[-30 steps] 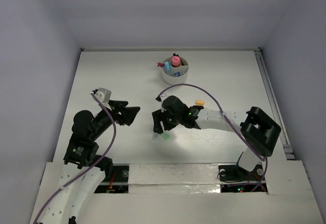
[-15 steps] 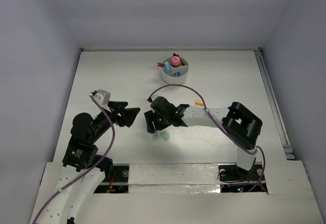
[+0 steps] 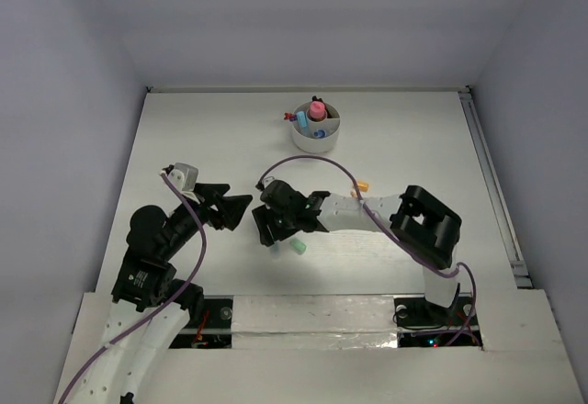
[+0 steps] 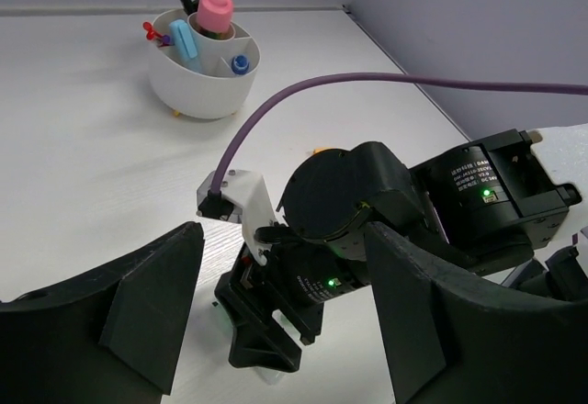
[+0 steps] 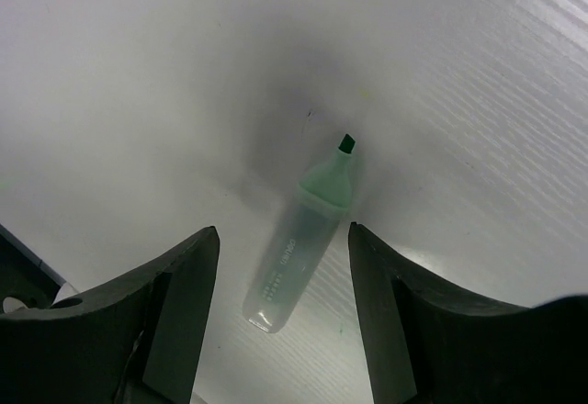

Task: Sort the stationery into containers
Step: Pick up the pen from the center of the board.

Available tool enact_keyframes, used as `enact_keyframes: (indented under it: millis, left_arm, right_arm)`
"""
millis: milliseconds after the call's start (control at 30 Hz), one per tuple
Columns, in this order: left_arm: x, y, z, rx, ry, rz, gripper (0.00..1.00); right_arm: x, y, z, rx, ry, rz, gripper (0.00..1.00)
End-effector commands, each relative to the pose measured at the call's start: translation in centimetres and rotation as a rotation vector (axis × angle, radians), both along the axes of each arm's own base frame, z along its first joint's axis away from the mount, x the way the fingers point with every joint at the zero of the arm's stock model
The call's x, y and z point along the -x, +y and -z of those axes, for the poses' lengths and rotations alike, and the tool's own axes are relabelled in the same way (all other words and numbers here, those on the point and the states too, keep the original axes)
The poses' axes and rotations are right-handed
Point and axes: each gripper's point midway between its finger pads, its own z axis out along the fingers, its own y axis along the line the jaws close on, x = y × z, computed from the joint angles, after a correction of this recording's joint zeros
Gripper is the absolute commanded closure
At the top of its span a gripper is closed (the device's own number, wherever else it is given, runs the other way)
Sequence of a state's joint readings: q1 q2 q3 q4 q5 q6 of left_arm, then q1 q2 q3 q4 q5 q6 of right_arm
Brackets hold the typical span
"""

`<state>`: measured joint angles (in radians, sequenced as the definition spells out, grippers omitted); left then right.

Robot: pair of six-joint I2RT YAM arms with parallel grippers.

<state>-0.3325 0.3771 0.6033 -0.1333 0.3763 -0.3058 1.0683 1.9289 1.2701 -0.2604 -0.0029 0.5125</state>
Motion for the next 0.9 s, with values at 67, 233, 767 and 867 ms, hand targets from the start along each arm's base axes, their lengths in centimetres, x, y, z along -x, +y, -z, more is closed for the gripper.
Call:
enact_keyframes:
  millis: [67,233,767,867]
  left_arm:
    - [0.3,0.2,-2.5,0.03,-0.066,-0.011,0.31]
    - [0.1,0.5,-2.5,0.029,-0.062,-0.031,0.27]
    - [-0.6,1.3,-2.2,0.035,-0.046,-0.092,0.33]
    - [-0.6,1.1,-2.0,0.038,-0.04,-0.083,0.33]
  right_arm:
    - [-0.8,0.7,-0.6,0.013,-0.028,0.012,0.37]
    - [-0.7,0.0,1.4,0.117,-0.042,0.001,0.41]
    - [-9.9,3.3,-8.9,-0.041,-0.356,0.136,0.99]
    - [-11.8,3.3,-13.7,-0.165,-0.422,0.172,1.0]
